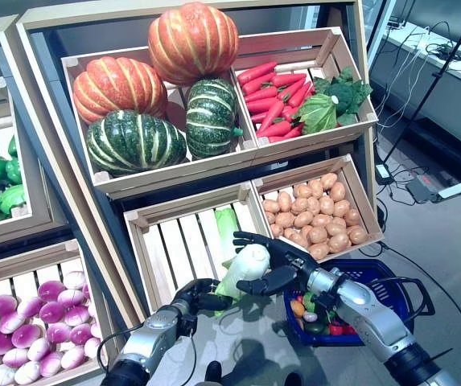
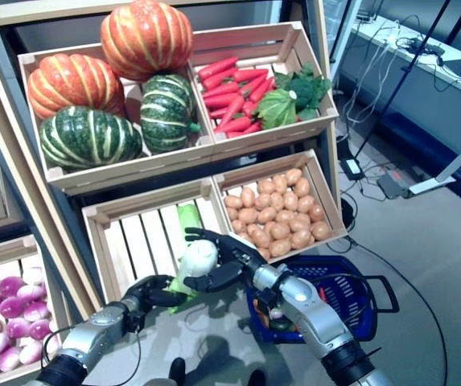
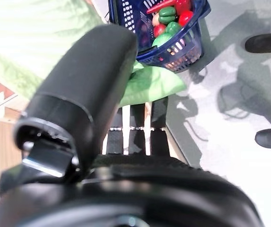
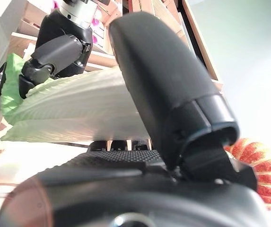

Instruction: Put vegetables into the basket

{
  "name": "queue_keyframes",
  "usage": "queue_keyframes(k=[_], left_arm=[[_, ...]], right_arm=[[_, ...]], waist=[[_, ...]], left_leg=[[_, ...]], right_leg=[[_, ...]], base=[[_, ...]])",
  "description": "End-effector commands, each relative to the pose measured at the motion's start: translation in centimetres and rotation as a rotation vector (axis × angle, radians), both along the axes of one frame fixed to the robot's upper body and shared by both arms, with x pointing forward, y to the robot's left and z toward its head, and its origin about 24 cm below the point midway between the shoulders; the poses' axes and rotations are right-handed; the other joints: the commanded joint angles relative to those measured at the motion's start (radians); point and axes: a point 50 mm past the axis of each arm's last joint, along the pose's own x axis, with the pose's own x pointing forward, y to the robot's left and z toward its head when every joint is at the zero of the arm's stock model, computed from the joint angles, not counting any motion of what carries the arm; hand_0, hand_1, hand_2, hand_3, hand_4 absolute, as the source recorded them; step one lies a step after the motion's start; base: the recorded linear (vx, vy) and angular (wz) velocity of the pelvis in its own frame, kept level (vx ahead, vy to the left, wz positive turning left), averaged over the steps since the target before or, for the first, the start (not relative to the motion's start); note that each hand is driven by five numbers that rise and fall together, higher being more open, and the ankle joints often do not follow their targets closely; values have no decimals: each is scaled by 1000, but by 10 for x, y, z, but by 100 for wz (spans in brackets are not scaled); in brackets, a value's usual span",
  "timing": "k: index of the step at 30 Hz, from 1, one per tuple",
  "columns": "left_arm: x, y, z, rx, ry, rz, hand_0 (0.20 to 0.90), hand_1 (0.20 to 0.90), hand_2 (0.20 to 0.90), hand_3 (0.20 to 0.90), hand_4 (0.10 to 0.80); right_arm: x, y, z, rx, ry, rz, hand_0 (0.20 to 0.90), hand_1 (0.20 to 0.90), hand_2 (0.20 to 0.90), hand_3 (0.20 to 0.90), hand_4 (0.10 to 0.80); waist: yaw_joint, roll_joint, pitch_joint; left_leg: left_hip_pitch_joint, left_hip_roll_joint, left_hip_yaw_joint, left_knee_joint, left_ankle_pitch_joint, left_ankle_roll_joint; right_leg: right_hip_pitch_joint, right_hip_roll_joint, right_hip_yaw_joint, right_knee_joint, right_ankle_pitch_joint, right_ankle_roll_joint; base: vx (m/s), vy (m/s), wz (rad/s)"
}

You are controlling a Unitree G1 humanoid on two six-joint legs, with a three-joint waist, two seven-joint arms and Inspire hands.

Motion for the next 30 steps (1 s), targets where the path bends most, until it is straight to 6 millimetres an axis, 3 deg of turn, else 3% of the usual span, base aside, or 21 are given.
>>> queue_keyframes(k=[1, 7, 8, 9, 17, 28, 30], left_arm=[[43, -16, 46, -85, -216, -85, 300, 300, 300, 300, 400], [42, -21, 47, -106, -217, -102, 300, 300, 300, 300, 400], [43, -22, 48, -107, -218, -102, 300, 300, 300, 300, 400], [43, -22, 48, -106, -219, -103, 300, 300, 300, 300, 400], [43, -22, 49, -105, -221, -99, 300, 300, 300, 300, 400], [43, -25, 51, -141, -230, -97, 312, 312, 312, 312, 408], [43, -24, 51, -151, -239, -82, 900, 900, 900, 900, 800]], right_arm=[[8, 31, 45, 158, -204, 75, 900, 900, 900, 900, 800], [8, 34, 42, 197, -183, 40, 900, 900, 900, 900, 800], [8, 35, 41, 205, -175, 37, 491, 491, 491, 491, 527], [8, 35, 41, 211, -169, 32, 300, 300, 300, 300, 400], [8, 36, 37, 241, -141, -11, 300, 300, 300, 300, 400], [11, 32, 45, 352, -162, -86, 300, 300, 300, 300, 400], [11, 28, 49, 403, -163, -114, 300, 300, 300, 300, 400]], waist=[[-9, -30, -34], [-9, -28, -37], [-10, -28, -37], [-10, -27, -37], [-13, -24, -35], [-14, -22, -29], [-16, -21, -27]], left_leg=[[35, -14, -12, 2, -62, -19], [36, -15, -10, 2, -63, -18], [36, -14, -9, 2, -63, -18], [36, -14, -9, 2, -63, -18], [36, -18, -8, 2, -65, -15], [36, -21, -7, 2, -66, -12], [37, -21, -6, 2, -65, -12]], right_leg=[[54, -56, 18, 5, -18, 46], [52, -57, 21, 5, -18, 46], [52, -57, 22, 5, -18, 46], [52, -57, 22, 5, -17, 46], [49, -57, 27, 5, -16, 45], [49, -57, 26, 5, -14, 45], [50, -55, 26, 5, -13, 45]], base=[[0, 0, 0], [0, 0, 0], [0, 0, 0], [0, 0, 0], [0, 0, 0], [0, 0, 0], [0, 0, 0]])
